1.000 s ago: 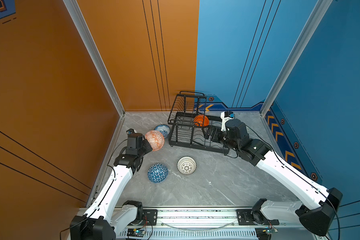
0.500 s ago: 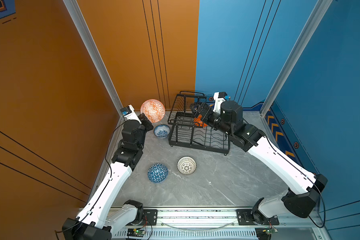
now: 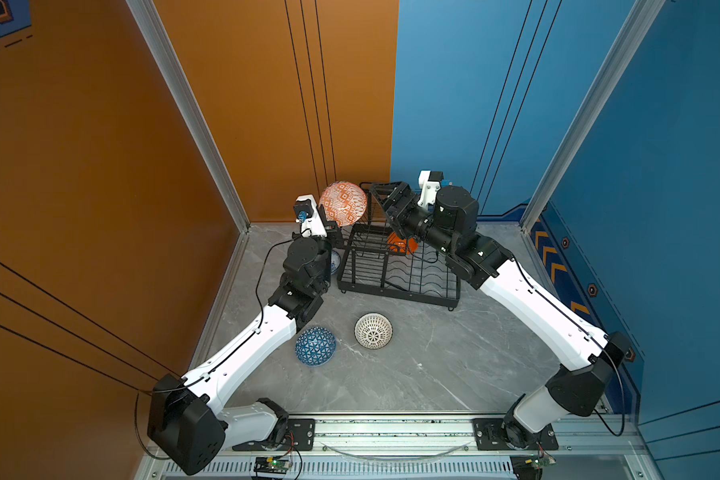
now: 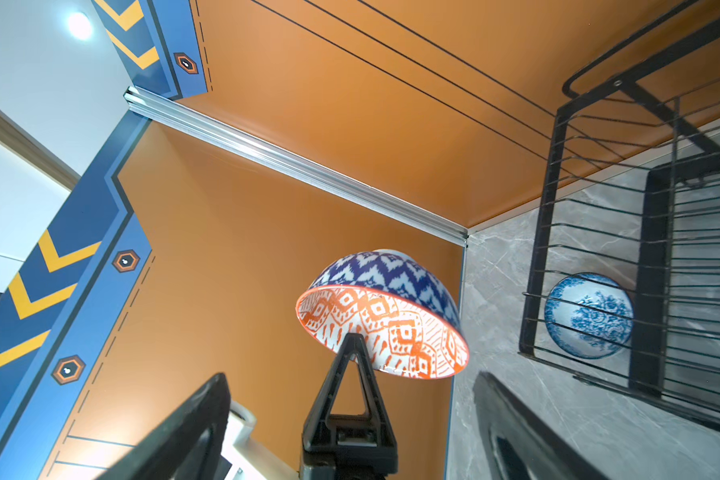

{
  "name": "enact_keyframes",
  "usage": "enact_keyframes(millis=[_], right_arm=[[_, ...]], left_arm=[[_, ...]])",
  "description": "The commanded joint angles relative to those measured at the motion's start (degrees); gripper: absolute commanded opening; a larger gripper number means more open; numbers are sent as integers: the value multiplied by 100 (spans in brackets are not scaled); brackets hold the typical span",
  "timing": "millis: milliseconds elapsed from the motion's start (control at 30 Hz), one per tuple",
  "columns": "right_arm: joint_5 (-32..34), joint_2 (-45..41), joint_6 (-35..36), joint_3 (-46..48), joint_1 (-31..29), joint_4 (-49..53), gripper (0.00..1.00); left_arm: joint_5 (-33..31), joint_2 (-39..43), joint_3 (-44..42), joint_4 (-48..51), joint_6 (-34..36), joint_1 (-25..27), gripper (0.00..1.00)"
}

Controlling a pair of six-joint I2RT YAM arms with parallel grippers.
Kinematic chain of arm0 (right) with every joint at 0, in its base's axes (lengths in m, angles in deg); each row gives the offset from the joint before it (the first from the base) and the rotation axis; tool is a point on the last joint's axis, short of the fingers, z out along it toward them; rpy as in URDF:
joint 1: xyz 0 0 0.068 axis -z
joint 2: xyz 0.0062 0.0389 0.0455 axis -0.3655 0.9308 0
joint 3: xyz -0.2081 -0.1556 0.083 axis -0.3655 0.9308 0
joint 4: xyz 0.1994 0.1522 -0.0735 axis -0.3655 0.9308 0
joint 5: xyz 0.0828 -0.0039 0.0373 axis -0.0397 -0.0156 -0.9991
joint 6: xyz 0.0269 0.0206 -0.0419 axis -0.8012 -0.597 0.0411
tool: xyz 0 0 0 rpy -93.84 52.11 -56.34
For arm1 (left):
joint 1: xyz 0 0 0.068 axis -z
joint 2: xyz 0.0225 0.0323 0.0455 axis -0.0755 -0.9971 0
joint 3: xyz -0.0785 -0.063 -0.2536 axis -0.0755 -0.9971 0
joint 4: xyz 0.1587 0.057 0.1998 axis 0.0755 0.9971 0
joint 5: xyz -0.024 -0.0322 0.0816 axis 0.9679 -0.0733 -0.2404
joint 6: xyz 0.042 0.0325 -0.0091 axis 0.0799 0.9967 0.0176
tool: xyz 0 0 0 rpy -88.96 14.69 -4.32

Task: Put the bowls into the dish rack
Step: 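Lift the patterned bowl with the left gripper while the right gripper approaches it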

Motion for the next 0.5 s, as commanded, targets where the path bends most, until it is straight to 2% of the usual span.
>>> enact_keyframes(millis=[0,167,300,467], right_arm=[[-207,108,-320,-147,-53,-409,90],[-169,188,-390,-146,-21,-518,88],[-231,390,-533,-537,15,-516,87],[-205,508,-714,-555,208,-593,79]], left_arm=[[-392,-148,161,-1308,704,203,0],[-506,-494,174,-1889,1216,498,0],[-590,-728,164,-2317,1646,734,0],[-685,-951,123,-2835,2096,944,0]])
